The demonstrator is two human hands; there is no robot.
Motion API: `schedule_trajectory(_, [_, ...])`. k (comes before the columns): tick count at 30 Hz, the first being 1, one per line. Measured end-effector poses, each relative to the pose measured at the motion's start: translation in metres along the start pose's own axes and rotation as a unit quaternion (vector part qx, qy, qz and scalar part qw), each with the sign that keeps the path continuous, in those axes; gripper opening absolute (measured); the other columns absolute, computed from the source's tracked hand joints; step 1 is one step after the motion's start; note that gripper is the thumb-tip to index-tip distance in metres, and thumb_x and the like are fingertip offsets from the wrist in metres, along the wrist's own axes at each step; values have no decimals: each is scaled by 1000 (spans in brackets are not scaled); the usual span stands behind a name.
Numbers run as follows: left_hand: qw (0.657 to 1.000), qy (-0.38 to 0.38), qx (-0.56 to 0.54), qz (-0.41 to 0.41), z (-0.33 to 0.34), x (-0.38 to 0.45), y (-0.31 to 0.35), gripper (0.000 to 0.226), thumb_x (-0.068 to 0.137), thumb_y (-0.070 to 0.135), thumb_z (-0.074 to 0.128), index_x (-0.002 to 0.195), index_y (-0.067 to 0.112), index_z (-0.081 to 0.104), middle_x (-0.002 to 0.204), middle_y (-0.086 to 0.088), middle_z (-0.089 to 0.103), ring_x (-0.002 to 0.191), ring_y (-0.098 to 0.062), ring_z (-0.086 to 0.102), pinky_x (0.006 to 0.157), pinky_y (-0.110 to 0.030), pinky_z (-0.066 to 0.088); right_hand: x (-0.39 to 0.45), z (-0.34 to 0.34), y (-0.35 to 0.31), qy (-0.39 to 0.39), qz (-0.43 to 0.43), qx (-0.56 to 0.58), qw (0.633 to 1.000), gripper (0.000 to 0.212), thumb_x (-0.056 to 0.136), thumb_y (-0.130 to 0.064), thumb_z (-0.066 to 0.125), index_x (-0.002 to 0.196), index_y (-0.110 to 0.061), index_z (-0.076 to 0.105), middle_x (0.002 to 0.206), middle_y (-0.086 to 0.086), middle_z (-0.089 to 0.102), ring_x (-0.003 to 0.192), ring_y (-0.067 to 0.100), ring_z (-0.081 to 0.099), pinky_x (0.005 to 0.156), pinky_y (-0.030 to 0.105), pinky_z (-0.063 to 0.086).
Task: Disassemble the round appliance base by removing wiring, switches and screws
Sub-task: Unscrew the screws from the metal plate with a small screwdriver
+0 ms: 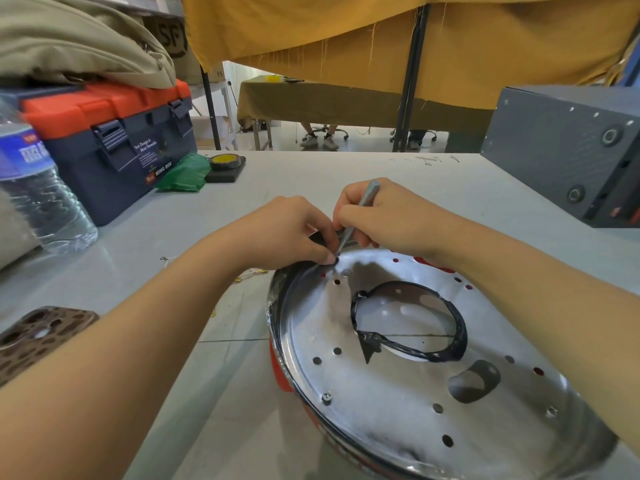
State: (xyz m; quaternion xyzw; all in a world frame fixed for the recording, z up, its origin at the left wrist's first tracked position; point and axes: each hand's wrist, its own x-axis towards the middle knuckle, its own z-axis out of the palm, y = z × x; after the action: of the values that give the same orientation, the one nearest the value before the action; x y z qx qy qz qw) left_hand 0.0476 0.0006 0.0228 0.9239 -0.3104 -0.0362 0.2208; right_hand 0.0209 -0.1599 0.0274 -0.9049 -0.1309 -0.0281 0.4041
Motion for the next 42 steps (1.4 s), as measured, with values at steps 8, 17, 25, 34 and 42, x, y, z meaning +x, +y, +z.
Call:
schedule_trajectory(8, [998, 22, -58, 2, 2, -3, -5, 7, 80, 25, 70, 77, 30, 69, 96, 6, 67, 94, -11, 59, 90, -35, 48, 3, -2, -3, 16, 7, 20, 1000, 20, 87, -17, 52, 77, -4, 62, 50, -2, 50, 46, 7, 43, 49, 19, 37])
schedule_trajectory(17, [925, 80, -369, -31, -2, -19, -15, 12, 80, 19, 68, 74, 27, 74, 104, 18, 70, 98, 0, 64, 92, -28, 43, 0, -18, -20, 31, -20, 181, 983, 30, 95, -16, 46, 70, -10, 62, 51, -1, 54, 49, 8, 48, 52, 21, 45])
schedule_trajectory(25, [949, 144, -273, -65, -21, -50, -35, 6, 83, 16, 68, 83, 20, 73, 82, 0, 74, 76, -10, 67, 76, -28, 51, -14, -27, -33, -52, -29, 166, 984, 37, 100, -36, 43, 90, -8, 65, 74, 10, 71, 64, 17, 64, 63, 24, 56])
schedule_trajectory(34, [996, 41, 17, -83, -16, -84, -50, 18, 81, 18, 72, 72, 34, 68, 72, 15, 67, 67, 5, 59, 62, -7, 42, -49, -17, -19, -69, -32, 13, 997, 20, 93, -34, 54, 94, -20, 68, 86, -5, 75, 80, 6, 71, 79, 23, 53])
schedule_trajectory(42, [990, -14, 115, -84, -2, -101, -49, 16, 83, 12, 61, 86, 24, 72, 87, 5, 68, 80, -9, 60, 67, -12, 44, -79, -12, -13, -82, -15, -72, 994, 17, 90, -45, 52, 94, -37, 67, 96, -20, 71, 90, -7, 63, 80, 17, 47])
